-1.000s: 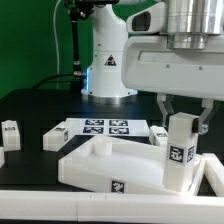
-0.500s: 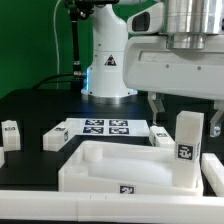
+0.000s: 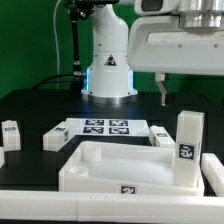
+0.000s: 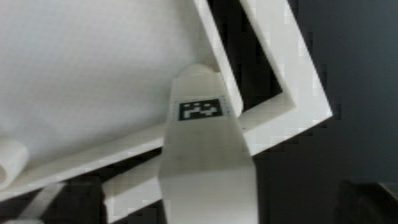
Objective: Assemble desk
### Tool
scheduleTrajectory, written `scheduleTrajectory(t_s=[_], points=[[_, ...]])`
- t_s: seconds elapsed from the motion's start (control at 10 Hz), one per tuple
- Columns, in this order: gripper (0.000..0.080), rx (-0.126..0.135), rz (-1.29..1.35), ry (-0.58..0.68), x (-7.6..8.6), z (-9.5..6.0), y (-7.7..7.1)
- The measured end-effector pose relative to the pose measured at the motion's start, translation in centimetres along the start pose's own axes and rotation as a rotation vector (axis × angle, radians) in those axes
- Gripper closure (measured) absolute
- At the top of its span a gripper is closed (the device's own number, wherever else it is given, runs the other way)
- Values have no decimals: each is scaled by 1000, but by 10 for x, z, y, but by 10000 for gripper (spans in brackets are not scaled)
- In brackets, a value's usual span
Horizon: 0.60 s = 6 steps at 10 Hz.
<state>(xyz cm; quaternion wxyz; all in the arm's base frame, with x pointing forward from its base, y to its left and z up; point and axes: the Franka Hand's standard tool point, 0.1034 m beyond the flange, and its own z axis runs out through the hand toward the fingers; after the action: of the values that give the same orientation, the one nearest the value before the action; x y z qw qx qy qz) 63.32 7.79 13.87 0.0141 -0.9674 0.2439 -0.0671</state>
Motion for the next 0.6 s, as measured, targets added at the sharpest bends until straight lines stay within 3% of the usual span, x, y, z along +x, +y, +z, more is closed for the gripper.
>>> scheduleTrajectory(t_s=[0.1,0.6], points=[[150,-2,-41,-6,-6,0,4],[150,-3,-36,-6,-5,2,4]])
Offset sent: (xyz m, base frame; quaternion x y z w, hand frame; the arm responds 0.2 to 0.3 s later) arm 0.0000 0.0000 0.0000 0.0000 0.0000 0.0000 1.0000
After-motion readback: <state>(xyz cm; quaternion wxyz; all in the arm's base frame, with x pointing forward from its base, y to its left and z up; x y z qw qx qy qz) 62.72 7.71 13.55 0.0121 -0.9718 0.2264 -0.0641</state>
